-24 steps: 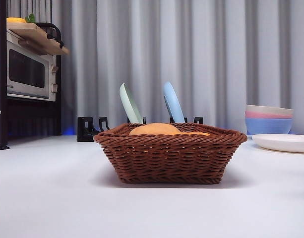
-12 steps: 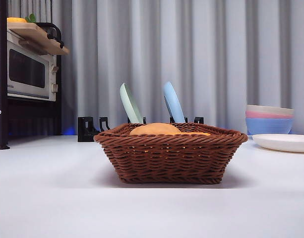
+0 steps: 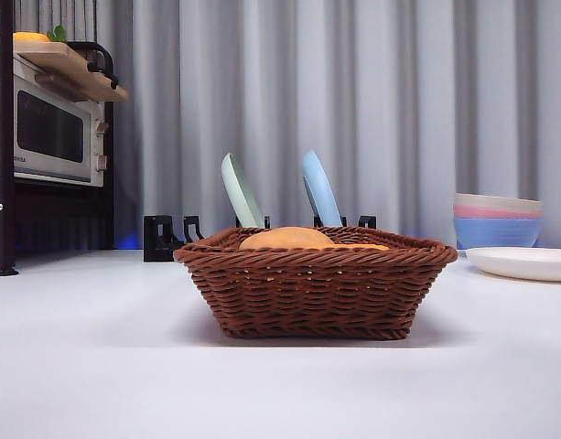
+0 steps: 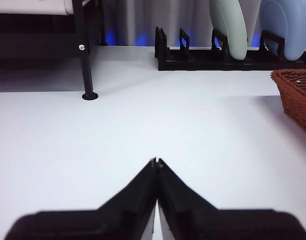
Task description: Pick up the basket,pick up the corn from the table,pick up the potato from the table,pick up the cucumber from the table,put all items into the basket
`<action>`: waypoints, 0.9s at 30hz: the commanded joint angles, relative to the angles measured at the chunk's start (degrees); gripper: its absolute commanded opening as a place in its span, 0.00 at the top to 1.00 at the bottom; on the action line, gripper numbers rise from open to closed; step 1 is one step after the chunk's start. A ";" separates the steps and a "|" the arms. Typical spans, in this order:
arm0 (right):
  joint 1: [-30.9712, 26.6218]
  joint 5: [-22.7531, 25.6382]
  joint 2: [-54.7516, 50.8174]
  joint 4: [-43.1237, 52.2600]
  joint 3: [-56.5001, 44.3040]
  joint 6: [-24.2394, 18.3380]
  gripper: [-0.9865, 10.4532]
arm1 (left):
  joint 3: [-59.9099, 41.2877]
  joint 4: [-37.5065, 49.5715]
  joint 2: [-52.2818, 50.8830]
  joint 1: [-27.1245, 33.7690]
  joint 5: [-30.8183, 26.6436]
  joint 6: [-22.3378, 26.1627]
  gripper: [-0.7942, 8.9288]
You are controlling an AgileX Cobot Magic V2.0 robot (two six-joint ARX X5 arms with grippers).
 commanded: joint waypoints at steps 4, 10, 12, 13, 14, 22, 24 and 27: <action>0.04 2.19 -0.17 -1.90 -0.59 1.49 0.91 | -0.79 0.00 -0.17 0.11 0.11 -0.37 0.92; 0.04 3.17 -0.11 -1.86 -0.59 1.53 0.91 | -0.79 0.00 -0.17 0.11 0.13 -0.37 0.92; 0.04 3.15 -0.09 -1.86 -0.59 1.53 0.91 | -0.79 0.00 -0.17 0.11 0.11 -0.37 0.92; 0.04 3.15 -0.09 -1.86 -0.59 1.53 0.91 | -0.79 0.00 -0.17 0.11 0.11 -0.37 0.92; 0.04 3.15 -0.09 -1.86 -0.59 1.53 0.91 | -0.79 0.00 -0.15 0.11 0.13 -0.37 0.92; 0.04 3.15 -0.09 -1.86 -0.59 1.53 0.91 | -0.79 0.00 -0.17 0.11 0.11 -0.37 0.92; 0.04 3.15 -0.09 -1.86 -0.59 1.53 0.91 | -0.79 0.00 -0.15 0.11 0.13 -0.37 0.92; 0.04 3.15 -0.09 -1.86 -0.59 1.53 0.91 | -0.79 0.00 -0.15 0.11 0.11 -0.37 0.92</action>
